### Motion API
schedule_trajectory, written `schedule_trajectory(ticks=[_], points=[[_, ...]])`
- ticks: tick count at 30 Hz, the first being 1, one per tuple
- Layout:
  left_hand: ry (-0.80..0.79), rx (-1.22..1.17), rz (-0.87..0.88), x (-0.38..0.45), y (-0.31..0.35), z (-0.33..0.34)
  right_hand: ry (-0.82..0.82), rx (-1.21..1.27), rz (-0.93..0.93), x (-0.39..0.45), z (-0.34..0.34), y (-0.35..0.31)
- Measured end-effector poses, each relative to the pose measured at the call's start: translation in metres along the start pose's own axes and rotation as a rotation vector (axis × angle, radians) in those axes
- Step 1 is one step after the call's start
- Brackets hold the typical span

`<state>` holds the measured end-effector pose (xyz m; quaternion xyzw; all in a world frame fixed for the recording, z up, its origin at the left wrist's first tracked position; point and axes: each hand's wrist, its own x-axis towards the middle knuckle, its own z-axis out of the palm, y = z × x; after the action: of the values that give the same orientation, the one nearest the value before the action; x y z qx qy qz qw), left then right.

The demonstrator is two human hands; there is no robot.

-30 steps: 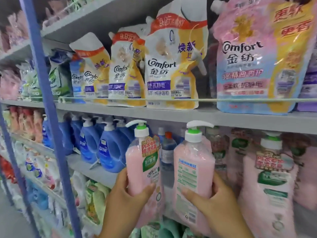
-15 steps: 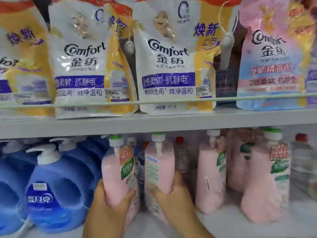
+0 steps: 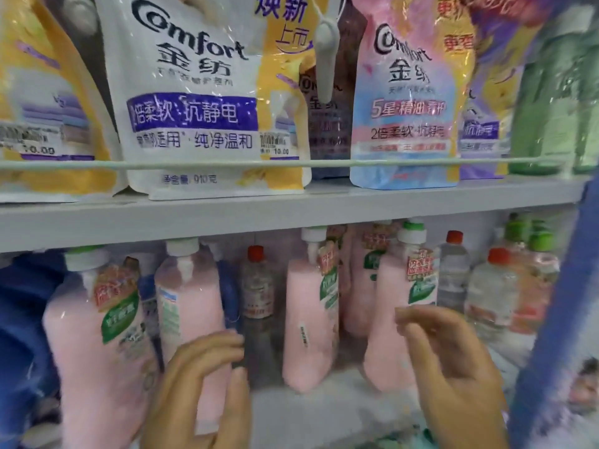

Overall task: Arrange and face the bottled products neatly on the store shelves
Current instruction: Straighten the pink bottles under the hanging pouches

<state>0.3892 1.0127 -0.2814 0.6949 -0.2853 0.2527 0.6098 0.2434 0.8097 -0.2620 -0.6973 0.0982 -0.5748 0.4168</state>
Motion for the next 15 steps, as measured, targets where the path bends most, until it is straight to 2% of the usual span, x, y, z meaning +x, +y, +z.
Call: schedule_trajectory(ticks=[1,2,4,6,9,10,11,15], points=[[-0.017,0.017,0.045,-0.004,0.003,0.017,0.115,-0.006,0.029,0.01,-0.014,0.012],[-0.036,-0.05,0.02,-0.001,0.011,0.032,0.188,0.019,0.06,0.022,-0.031,0.025],[-0.16,-0.104,-0.198,0.0,0.018,0.072,0.175,0.056,0.136,0.045,-0.058,0.049],[-0.207,-0.079,-0.296,0.005,0.012,0.106,-0.045,0.087,0.263,0.056,-0.068,0.068],[-0.122,0.074,-0.374,-0.002,0.015,0.13,-0.385,0.13,0.446,0.062,-0.072,0.094],[-0.088,0.111,-0.392,-0.006,0.016,0.133,-0.477,0.114,0.453,0.062,-0.071,0.101],[-0.048,0.148,-0.397,-0.01,0.014,0.132,-0.533,0.066,0.454,0.06,-0.069,0.107],[0.175,0.264,-0.395,-0.021,0.035,0.123,-0.59,-0.053,0.394,0.062,-0.057,0.119]])
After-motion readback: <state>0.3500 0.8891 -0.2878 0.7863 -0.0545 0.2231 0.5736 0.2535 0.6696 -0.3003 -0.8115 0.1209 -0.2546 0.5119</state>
